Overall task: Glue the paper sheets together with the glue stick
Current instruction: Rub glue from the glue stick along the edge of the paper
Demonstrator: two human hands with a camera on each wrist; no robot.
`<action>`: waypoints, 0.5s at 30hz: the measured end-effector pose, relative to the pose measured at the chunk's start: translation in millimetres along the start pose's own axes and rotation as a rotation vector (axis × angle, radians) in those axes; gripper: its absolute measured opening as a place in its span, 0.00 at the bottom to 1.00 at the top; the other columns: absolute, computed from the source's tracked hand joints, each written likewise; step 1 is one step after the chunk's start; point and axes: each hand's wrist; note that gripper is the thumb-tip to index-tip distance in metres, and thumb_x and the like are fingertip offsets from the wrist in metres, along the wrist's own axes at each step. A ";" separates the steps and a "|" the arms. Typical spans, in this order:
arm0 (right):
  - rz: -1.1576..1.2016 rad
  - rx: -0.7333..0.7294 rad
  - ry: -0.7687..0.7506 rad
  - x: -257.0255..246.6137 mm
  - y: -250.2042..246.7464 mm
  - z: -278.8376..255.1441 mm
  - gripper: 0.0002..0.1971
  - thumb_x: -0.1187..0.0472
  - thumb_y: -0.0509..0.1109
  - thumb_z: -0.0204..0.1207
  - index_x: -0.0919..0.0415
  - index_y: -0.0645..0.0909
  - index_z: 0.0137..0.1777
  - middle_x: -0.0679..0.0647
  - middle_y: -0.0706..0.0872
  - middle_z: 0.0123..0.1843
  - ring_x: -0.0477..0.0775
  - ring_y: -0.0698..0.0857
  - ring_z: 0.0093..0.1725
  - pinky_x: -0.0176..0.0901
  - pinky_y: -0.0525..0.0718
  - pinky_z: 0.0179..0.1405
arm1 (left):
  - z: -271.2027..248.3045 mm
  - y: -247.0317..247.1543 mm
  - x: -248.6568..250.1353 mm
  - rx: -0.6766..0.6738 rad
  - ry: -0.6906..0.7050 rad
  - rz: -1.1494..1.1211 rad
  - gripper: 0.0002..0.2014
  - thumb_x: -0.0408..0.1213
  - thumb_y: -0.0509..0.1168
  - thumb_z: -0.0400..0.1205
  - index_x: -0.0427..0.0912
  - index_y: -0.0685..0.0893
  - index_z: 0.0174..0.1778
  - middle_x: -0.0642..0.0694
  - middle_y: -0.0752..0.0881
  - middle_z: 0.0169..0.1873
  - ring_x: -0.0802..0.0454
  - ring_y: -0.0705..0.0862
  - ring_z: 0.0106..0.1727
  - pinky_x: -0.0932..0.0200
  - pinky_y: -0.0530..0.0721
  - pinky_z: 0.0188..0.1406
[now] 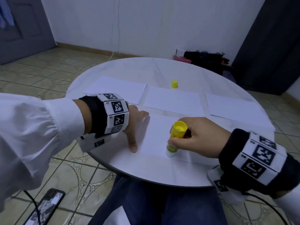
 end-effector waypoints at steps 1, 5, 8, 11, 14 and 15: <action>0.005 0.011 0.020 7.6 -3.3 -5.8 0.13 0.48 0.72 0.70 0.58 0.85 0.42 0.49 0.87 0.43 0.49 0.84 0.44 0.47 0.82 0.51 | 0.7 -0.1 1.3 -0.006 -0.006 0.019 0.67 0.67 0.79 0.56 0.56 0.43 0.83 0.47 0.63 0.79 0.41 0.64 0.78 0.43 0.64 0.77; 0.029 0.045 0.118 34.4 -15.8 -26.4 0.12 0.46 0.72 0.65 0.54 0.86 0.40 0.47 0.88 0.41 0.47 0.84 0.42 0.48 0.82 0.50 | 3.2 -2.2 5.4 -0.013 -0.016 0.074 0.69 0.68 0.79 0.54 0.59 0.39 0.83 0.48 0.61 0.80 0.41 0.62 0.79 0.41 0.62 0.78; 0.035 0.056 0.168 47.3 -23.4 -38.4 0.13 0.45 0.71 0.63 0.53 0.86 0.40 0.47 0.88 0.40 0.44 0.84 0.41 0.44 0.82 0.49 | 4.1 -6.0 10.2 -0.019 0.003 0.099 0.70 0.69 0.78 0.52 0.69 0.35 0.80 0.48 0.61 0.79 0.41 0.63 0.78 0.40 0.63 0.77; 0.007 0.061 0.218 57.7 -32.3 -40.2 0.12 0.49 0.74 0.66 0.56 0.86 0.41 0.49 0.88 0.41 0.46 0.84 0.42 0.43 0.80 0.47 | 6.2 -8.1 13.4 -0.010 0.019 0.141 0.71 0.73 0.77 0.46 0.77 0.31 0.74 0.47 0.63 0.78 0.41 0.65 0.76 0.41 0.63 0.76; 0.016 0.182 0.303 68.7 -42.7 -23.5 0.14 0.49 0.74 0.71 0.62 0.84 0.41 0.55 0.86 0.42 0.52 0.81 0.41 0.42 0.77 0.42 | 9.8 -8.9 14.2 -0.021 0.030 0.167 0.70 0.77 0.73 0.40 0.83 0.31 0.70 0.48 0.64 0.78 0.41 0.65 0.75 0.40 0.63 0.76; 0.034 0.230 0.339 72.4 -46.2 -15.1 0.16 0.49 0.73 0.72 0.64 0.84 0.41 0.58 0.86 0.42 0.54 0.81 0.41 0.44 0.76 0.41 | 10.2 -9.5 14.8 -0.023 0.032 0.180 0.70 0.77 0.72 0.38 0.84 0.31 0.69 0.49 0.64 0.78 0.41 0.65 0.75 0.39 0.63 0.75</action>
Point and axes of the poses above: each hand's wrist, its own z-axis towards the middle knuckle, its own y-axis out of the palm, x = y × z
